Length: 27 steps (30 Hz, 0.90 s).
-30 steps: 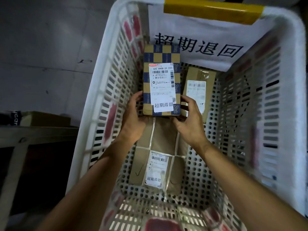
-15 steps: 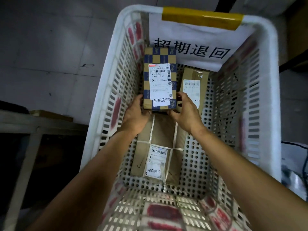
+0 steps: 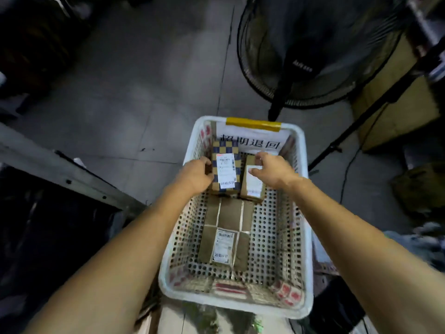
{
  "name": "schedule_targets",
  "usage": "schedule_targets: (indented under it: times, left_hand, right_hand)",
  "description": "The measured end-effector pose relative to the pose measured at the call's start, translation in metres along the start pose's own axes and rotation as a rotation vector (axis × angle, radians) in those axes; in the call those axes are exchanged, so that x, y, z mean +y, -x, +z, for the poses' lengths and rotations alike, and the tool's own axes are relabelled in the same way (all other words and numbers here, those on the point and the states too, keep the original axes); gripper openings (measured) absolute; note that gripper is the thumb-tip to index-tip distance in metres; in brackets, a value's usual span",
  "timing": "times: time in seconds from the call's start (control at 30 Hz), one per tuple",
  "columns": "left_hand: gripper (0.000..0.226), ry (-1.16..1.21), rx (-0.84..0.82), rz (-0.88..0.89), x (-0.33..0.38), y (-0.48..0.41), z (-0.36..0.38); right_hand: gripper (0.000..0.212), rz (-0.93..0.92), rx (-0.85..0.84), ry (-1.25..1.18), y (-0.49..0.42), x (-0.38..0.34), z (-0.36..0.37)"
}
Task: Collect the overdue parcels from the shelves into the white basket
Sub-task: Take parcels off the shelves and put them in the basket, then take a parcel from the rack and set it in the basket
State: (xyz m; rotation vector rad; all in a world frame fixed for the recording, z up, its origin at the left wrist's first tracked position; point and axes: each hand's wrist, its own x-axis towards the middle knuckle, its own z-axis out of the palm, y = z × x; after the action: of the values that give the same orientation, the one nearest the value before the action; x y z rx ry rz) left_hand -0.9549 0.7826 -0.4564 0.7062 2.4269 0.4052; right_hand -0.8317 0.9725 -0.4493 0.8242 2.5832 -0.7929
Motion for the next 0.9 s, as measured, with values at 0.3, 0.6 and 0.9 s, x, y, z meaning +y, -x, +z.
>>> schedule_targets:
  times: [0.3, 0.6, 0.9]
  left_hand:
    - [0.044, -0.172, 0.103, 0.039, 0.049, 0.093, -0.114]
    - [0.038, -0.195, 0.146, 0.067, 0.059, 0.159, -0.153]
    - [0.043, -0.177, 0.217, -0.078, 0.047, 0.234, -0.158]
  right_hand:
    - [0.054, -0.028, 0.068, 0.071, 0.102, -0.070, -0.098]
    - [0.057, -0.033, 0.128, 0.132, 0.166, -0.108, -0.120]
    - [0.054, -0.189, 0.082, 0.199, 0.209, -0.129, -0.120]
